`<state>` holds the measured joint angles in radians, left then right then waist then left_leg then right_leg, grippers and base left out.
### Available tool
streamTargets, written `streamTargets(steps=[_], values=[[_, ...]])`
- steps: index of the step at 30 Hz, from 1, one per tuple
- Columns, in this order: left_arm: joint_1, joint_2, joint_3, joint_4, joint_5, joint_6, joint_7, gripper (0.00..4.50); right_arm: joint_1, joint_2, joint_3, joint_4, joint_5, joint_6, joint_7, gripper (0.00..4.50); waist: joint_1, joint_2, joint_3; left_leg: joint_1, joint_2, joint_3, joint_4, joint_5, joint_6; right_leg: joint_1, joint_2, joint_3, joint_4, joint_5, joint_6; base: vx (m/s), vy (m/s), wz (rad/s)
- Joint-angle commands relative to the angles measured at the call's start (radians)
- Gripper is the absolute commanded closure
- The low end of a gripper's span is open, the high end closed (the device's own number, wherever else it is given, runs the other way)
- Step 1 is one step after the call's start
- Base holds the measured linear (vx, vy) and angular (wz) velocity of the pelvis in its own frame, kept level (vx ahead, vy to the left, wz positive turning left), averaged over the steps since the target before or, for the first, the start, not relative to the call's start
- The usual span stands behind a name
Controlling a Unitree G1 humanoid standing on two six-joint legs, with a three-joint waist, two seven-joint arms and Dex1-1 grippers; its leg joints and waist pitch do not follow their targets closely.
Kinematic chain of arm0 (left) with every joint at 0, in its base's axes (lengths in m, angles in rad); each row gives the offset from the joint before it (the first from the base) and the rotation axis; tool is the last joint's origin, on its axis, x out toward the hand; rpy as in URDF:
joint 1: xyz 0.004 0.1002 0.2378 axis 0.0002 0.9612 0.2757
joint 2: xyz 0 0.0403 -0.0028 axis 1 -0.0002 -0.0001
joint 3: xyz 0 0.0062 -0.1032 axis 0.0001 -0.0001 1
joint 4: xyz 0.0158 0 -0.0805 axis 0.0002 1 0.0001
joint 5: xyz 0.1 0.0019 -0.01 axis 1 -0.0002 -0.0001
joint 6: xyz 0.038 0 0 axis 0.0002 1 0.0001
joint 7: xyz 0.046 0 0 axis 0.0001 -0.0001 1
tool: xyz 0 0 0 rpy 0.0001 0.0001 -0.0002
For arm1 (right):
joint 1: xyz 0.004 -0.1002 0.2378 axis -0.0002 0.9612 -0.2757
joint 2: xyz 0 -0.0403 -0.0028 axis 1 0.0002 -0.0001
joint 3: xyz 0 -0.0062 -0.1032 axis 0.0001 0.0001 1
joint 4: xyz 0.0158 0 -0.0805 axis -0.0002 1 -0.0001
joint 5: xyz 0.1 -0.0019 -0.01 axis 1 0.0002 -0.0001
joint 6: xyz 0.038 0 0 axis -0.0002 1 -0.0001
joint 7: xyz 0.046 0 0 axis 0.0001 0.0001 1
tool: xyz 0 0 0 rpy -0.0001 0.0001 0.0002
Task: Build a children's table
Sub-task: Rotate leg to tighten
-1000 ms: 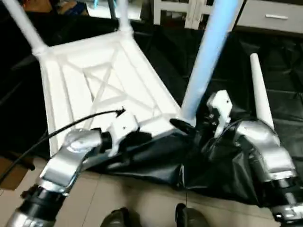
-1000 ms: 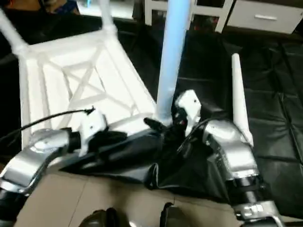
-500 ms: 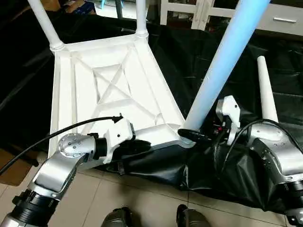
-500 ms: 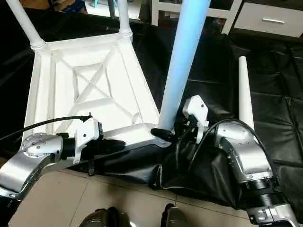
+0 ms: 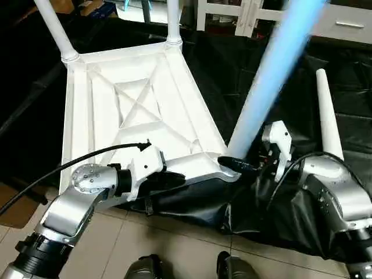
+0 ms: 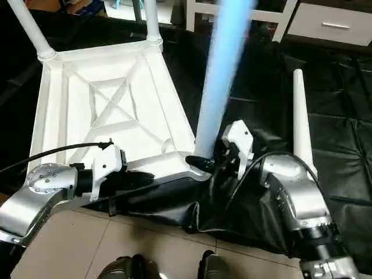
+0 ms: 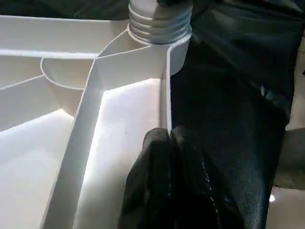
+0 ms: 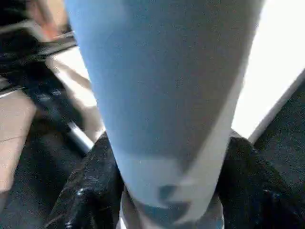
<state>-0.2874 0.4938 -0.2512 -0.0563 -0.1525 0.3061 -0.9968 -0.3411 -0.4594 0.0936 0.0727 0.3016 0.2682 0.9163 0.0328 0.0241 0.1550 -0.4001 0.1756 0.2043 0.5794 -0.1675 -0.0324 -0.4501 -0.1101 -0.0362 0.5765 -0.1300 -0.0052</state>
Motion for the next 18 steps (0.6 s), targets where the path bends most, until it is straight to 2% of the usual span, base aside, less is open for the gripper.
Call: streamTargets(steps=[1,2,4,5,6,7,8,9,10,11,13,14,15,16,17,18], values=[[-0.012,-0.037,-0.052,-0.014,0.034,0.039,0.048,4.50,0.024,0.043,0.024,0.005,-0.076,0.080,-0.152,2.30,-0.003,-0.005,-0.066,0.028,0.045,-0.016,-0.080,-0.250,0.059,0.051,-0.021,0.030,-0.060,-0.301,-0.224,0.000,0.000,0.00],[-0.020,-0.051,-0.057,-0.013,0.046,0.053,0.072,4.50,0.027,0.064,0.023,0.004,-0.096,0.106,-0.208,2.37,-0.001,-0.005,-0.067,0.031,0.043,-0.017,-0.080,-0.264,0.047,0.050,-0.020,0.029,-0.063,-0.328,-0.213,0.000,0.000,0.00],[-0.044,-0.108,-0.071,-0.016,0.056,0.094,0.129,4.50,0.028,0.160,-0.019,0.017,-0.141,0.178,-0.423,2.46,-0.009,-0.006,-0.060,0.030,0.042,-0.020,-0.087,-0.328,0.003,0.042,-0.021,0.031,-0.074,-0.434,-0.169,0.000,0.000,0.00],[-0.053,-0.132,-0.076,-0.018,0.059,0.108,0.150,4.50,0.028,0.197,-0.037,0.022,-0.158,0.200,-0.504,2.46,-0.011,-0.005,-0.060,0.029,0.040,-0.023,-0.088,-0.346,-0.008,0.040,-0.022,0.030,-0.075,-0.462,-0.156,0.000,0.000,0.00],[-0.066,-0.161,-0.088,-0.019,0.067,0.129,0.174,4.50,0.025,0.245,-0.058,0.035,-0.162,0.216,-0.586,2.51,-0.013,-0.003,-0.060,0.030,0.037,-0.029,-0.091,-0.385,-0.031,0.040,-0.024,0.026,-0.079,-0.525,-0.125,-0.051,0.001,-0.06],[-0.081,-0.192,-0.099,-0.012,0.082,0.142,0.206,4.50,0.018,0.294,-0.080,0.056,-0.167,0.215,-0.669,2.51,-0.019,-0.004,-0.059,0.032,0.034,-0.032,-0.092,-0.426,-0.040,0.034,-0.023,0.023,-0.088,-0.576,-0.094,-0.051,0.001,-0.06],[-0.081,-0.192,-0.099,-0.012,0.082,0.142,0.206,4.50,0.018,0.294,-0.080,0.056,-0.167,0.215,-0.669,2.52,-0.019,-0.004,-0.059,0.032,0.034,-0.032,-0.092,-0.426,-0.040,0.034,-0.023,0.023,-0.088,-0.576,-0.094,0.000,0.000,0.00],[-0.094,-0.219,-0.108,-0.007,0.090,0.161,0.231,4.50,0.007,0.335,-0.096,0.082,-0.162,0.206,-0.725,2.52,-0.025,-0.003,-0.056,0.037,0.032,-0.036,-0.093,-0.472,-0.047,0.026,-0.022,0.020,-0.098,-0.617,-0.065,0.000,0.000,0.00],[-0.121,-0.284,-0.116,0.011,0.112,0.203,0.301,4.50,-0.023,0.421,-0.129,0.139,-0.170,0.178,-0.849,2.52,-0.031,0.002,-0.055,0.039,0.032,-0.038,-0.095,-0.504,-0.053,0.024,-0.019,0.016,-0.101,-0.630,-0.051,0.000,0.000,0.00],[-0.131,-0.308,-0.117,0.022,0.116,0.210,0.321,4.50,-0.040,0.447,-0.128,0.167,-0.174,0.164,-0.877,2.53,-0.035,0.003,-0.053,0.041,0.032,-0.039,-0.095,-0.523,-0.057,0.020,-0.019,0.013,-0.104,-0.639,-0.050,0.000,0.000,0.00],[-0.142,-0.332,-0.118,0.036,0.119,0.209,0.339,4.50,-0.064,0.473,-0.119,0.202,-0.182,0.143,-0.901,2.53,-0.045,0.003,-0.049,0.037,0.030,-0.052,-0.103,-0.585,-0.061,0.034,-0.016,-0.006,-0.116,-0.653,-0.021,-0.054,0.023,-0.08],[-0.145,-0.335,-0.118,0.039,0.119,0.207,0.340,4.50,-0.071,0.477,-0.114,0.210,-0.185,0.137,-0.904,2.53,-0.045,0.003,-0.049,0.037,0.030,-0.052,-0.103,-0.585,-0.061,0.034,-0.016,-0.006,-0.116,-0.653,-0.021,-0.050,0.030,-0.12],[-0.150,-0.331,-0.115,0.044,0.120,0.205,0.334,4.50,-0.097,0.477,-0.073,0.220,-0.208,0.146,-0.864,2.53,-0.053,0.008,-0.047,0.039,0.030,-0.060,-0.108,-0.632,-0.061,0.039,-0.016,-0.018,-0.125,-0.654,-0.007,0.000,0.000,0.00],[-0.151,-0.320,-0.109,0.046,0.122,0.201,0.328,4.50,-0.103,0.477,-0.063,0.203,-0.190,0.144,-0.808,2.53,-0.063,0.010,-0.046,0.035,0.030,-0.068,-0.113,-0.651,-0.060,0.051,-0.017,-0.027,-0.124,-0.637,-0.004,0.000,0.000,0.00],[-0.151,-0.318,-0.108,0.046,0.123,0.202,0.328,4.50,-0.103,0.479,-0.062,0.197,-0.186,0.145,-0.797,2.53,-0.064,0.013,-0.046,0.033,0.032,-0.072,-0.115,-0.656,-0.060,0.057,-0.019,-0.030,-0.124,-0.626,-0.005,0.000,0.000,0.00],[-0.151,-0.313,-0.104,0.047,0.125,0.201,0.327,4.50,-0.103,0.479,-0.060,0.184,-0.177,0.148,-0.780,2.53,-0.064,0.012,-0.048,0.027,0.031,-0.074,-0.117,-0.637,-0.057,0.062,-0.026,-0.030,-0.124,-0.609,-0.009,0.000,0.000,0.00]])
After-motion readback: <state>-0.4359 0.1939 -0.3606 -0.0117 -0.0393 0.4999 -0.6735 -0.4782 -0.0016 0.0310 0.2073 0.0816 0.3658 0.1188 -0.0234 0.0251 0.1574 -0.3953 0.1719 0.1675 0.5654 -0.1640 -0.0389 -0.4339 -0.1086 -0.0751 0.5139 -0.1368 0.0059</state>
